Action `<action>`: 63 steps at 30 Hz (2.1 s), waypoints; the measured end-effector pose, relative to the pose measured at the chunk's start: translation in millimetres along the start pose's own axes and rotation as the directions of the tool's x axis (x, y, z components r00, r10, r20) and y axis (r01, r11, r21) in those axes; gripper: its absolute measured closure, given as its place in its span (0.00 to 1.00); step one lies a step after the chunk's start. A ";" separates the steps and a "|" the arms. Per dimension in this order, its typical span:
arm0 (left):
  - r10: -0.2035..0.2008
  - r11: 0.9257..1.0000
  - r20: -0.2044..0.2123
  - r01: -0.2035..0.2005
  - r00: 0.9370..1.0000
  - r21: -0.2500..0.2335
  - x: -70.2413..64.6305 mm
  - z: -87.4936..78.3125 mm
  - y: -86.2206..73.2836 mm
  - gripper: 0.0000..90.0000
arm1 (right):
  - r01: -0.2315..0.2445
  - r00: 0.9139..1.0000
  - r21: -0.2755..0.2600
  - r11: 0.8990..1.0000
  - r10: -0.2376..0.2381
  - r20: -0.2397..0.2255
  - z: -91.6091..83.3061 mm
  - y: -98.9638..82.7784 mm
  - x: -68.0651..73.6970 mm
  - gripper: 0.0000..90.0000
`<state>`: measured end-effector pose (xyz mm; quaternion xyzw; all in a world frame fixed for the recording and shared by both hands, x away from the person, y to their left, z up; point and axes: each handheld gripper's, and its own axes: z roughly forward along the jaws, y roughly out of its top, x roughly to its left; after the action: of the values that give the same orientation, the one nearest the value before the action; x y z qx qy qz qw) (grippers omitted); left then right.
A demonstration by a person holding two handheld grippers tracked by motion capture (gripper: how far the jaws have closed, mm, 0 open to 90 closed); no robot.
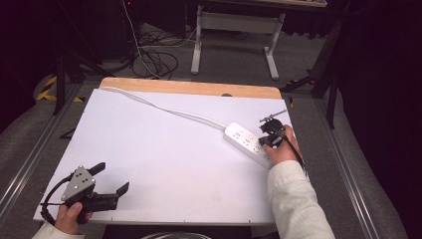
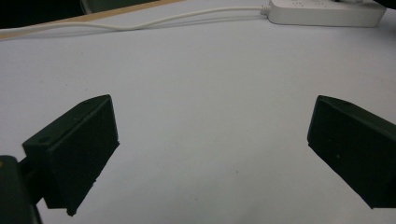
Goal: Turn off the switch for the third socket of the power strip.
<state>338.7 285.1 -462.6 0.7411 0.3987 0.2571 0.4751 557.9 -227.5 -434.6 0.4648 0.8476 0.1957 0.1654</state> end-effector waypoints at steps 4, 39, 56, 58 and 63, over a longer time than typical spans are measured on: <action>0.001 1.000 0.001 -0.001 1.000 0.000 0.0 -0.1 0.1 0.03 | 0.003 1.000 0.004 1.000 -0.003 0.004 0.3 0.4 0.5 1.00; -0.002 1.000 -0.005 0.002 1.000 0.002 0.9 1.0 0.6 0.03 | 0.041 0.997 -0.349 0.936 -0.062 -0.050 -77.5 -0.4 20.6 0.89; 0.001 1.000 -0.004 -0.001 1.000 -0.001 -0.3 0.7 0.7 0.03 | 0.040 0.985 -0.497 0.867 -0.119 -0.127 -114.5 -33.7 49.7 0.35; 0.000 1.000 -0.004 0.000 1.000 -0.001 -0.3 0.8 0.8 0.03 | 0.036 0.982 -0.510 0.859 -0.125 -0.140 -117.5 -38.5 53.0 0.32; 0.003 1.000 -0.005 -0.003 1.000 -0.002 0.2 0.8 0.8 0.03 | 0.022 0.972 -0.505 0.863 -0.136 -0.189 -119.4 -50.3 58.0 0.29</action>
<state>339.7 284.7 -462.2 0.7404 0.3987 0.2602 0.4745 436.5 -224.0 -361.0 0.3464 0.7993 0.4511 0.1938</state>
